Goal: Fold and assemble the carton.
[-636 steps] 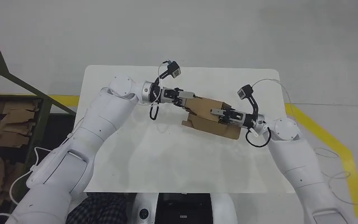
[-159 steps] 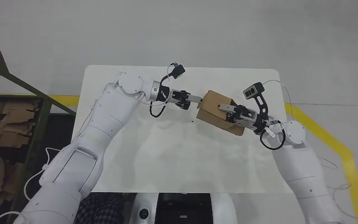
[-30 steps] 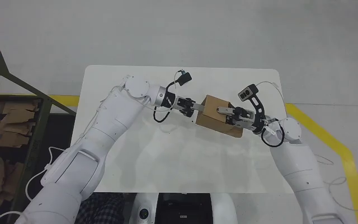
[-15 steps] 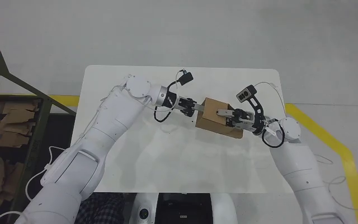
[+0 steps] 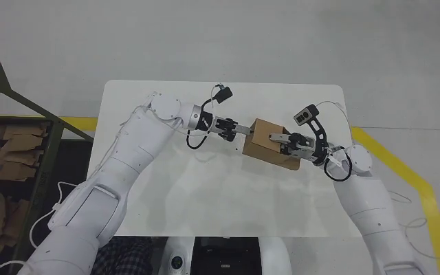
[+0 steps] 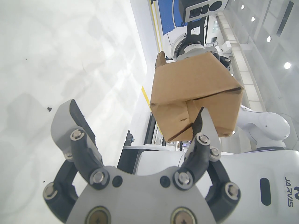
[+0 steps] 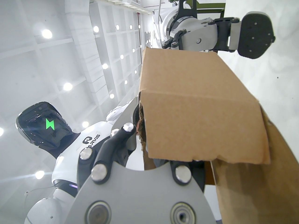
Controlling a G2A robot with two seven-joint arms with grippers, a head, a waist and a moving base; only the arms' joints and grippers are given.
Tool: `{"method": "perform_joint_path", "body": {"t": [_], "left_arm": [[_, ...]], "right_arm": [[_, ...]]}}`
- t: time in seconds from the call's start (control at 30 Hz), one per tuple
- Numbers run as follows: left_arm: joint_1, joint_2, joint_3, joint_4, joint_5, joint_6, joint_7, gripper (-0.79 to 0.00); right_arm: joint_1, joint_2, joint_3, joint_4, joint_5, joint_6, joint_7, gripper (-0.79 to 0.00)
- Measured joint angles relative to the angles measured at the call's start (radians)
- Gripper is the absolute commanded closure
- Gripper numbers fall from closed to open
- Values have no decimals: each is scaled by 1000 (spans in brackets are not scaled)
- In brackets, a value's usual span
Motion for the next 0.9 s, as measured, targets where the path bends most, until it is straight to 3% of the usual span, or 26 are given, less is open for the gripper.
{"method": "perform_joint_path", "body": {"t": [0.23, 0.53, 0.77, 0.9], "left_arm": [[31, 23, -52, -13, 9, -40, 32, -785], [94, 55, -130, -91, 120, -248, 199, -785], [170, 83, -210, -220, 272, -436, 392, -785], [206, 94, -239, -289, 364, -501, 469, -785]], "right_arm": [[6, 6, 12, 5, -36, 12, -10, 0], [36, 17, 33, 36, -61, 104, 13, 0], [56, 17, 38, 49, 16, 199, 37, 0], [63, 13, 23, 49, 37, 228, 30, 0]]}}
